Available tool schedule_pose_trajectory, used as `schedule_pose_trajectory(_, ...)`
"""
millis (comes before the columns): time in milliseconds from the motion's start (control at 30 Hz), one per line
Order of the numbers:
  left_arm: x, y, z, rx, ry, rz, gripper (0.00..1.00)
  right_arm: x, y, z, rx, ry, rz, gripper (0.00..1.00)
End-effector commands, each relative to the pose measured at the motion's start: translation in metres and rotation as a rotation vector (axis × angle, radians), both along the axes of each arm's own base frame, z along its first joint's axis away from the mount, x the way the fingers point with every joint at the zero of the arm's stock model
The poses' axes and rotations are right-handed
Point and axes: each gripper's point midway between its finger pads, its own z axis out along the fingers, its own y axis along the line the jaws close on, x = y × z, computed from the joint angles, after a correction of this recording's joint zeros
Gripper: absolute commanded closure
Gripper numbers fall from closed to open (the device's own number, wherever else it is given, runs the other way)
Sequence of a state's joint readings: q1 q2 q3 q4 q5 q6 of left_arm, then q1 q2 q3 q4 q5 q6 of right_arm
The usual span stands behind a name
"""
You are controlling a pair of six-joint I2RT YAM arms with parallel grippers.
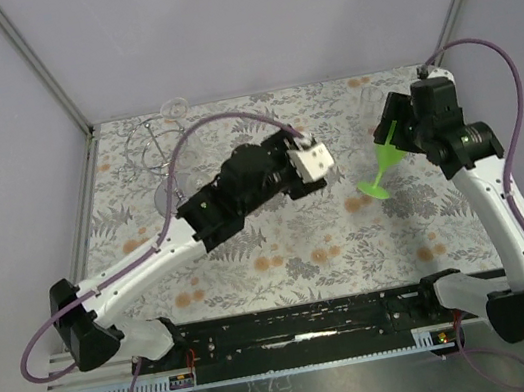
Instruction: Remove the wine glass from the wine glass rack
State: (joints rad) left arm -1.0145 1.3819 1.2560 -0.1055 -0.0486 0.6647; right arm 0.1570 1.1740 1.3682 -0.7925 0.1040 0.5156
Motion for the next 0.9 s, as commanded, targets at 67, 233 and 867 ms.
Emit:
schedule_pose_trajectory(67, 0.026, 0.007, 0.036, -0.204, 0.298, 0.103, 0.26, 0.029, -0.059, 0.010, -0.239, -0.283, -0.221, 0.30)
schedule_pose_trajectory(233, 0.033, 0.009, 0.058, -0.249, 0.346, 0.102, 0.26, 0.039, -0.082, -0.001, -0.334, -0.334, -0.328, 0.29)
schedule_pose_trajectory(867, 0.107, 0.083, 0.131, -0.546, 0.505, 0.274, 0.25, 0.127, 0.047, 0.000, -0.321, -0.430, -0.169, 0.29)
